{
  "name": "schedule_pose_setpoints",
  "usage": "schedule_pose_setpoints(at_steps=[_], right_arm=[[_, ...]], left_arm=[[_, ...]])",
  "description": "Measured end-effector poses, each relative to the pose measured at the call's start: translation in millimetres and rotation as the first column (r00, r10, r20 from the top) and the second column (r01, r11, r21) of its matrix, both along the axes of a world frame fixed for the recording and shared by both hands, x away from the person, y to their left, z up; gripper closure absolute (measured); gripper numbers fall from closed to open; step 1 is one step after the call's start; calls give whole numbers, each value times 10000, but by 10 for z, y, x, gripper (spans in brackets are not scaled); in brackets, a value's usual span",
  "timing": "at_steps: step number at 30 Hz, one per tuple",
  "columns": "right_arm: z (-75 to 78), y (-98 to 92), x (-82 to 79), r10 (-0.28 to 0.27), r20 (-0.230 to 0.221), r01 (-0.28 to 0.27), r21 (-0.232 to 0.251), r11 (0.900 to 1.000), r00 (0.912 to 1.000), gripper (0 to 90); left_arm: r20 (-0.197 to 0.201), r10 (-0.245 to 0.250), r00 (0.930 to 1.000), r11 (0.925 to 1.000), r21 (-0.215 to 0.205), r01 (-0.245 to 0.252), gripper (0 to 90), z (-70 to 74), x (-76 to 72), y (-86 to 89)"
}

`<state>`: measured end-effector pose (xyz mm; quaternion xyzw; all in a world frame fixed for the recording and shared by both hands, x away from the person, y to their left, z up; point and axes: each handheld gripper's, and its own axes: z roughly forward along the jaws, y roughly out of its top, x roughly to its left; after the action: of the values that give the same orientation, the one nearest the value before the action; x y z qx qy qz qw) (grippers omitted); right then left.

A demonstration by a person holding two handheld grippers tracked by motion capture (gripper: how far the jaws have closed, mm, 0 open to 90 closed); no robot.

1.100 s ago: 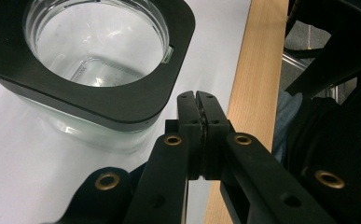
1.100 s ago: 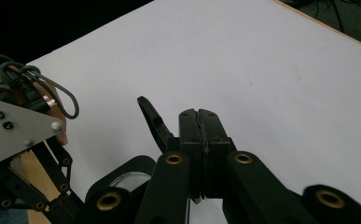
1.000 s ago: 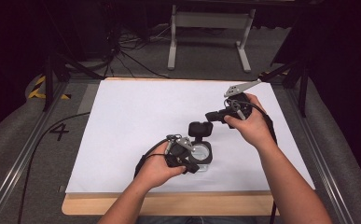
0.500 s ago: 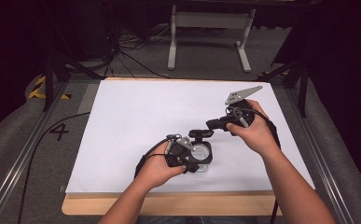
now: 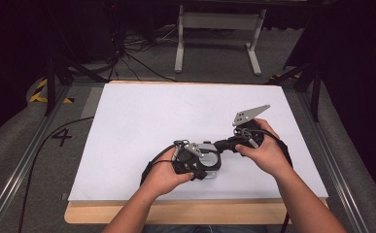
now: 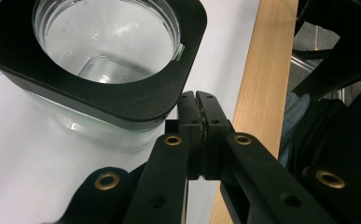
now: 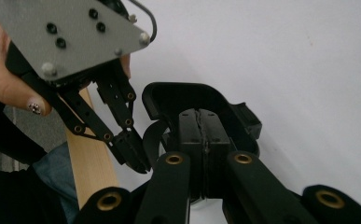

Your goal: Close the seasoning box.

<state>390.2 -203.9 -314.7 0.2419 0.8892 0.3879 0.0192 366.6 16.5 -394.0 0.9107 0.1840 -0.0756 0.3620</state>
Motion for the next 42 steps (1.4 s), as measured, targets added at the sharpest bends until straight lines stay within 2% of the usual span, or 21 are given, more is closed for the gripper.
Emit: schedule_pose_setpoints(at_steps=[20, 22, 34, 36, 40, 42], right_arm=[[-334, 48, -120, 242, -557, -272, -530, 9982, 9982, 900], [-359, 48, -122, 263, -553, -288, -439, 9986, 9981, 900], [-361, 46, -139, 218, -491, -239, -430, 9988, 9986, 900], [-354, 48, -139, 240, -446, -261, -463, 9986, 9987, 900], [-291, 31, -152, 250, -197, -254, -208, 9995, 9995, 900], [-230, 10, -156, 219, -19, -219, -73, 9997, 9998, 890]], left_arm=[[-86, 26, 10000, 10000, 48, -25, 896, -2, -2, 0], [-84, 24, 10000, 10000, 56, -23, 896, -1, -2, 0], [-71, -7, 10000, 10000, -57, 7, 894, 7, -10, -1], [-118, -25, 9999, 10000, -62, 24, 890, 31, -26, 8], [53, -147, 9999, 9997, -169, 148, 874, 122, -74, 55], [179, -38, 9998, 9995, -305, 43, 868, 174, -96, 113]])
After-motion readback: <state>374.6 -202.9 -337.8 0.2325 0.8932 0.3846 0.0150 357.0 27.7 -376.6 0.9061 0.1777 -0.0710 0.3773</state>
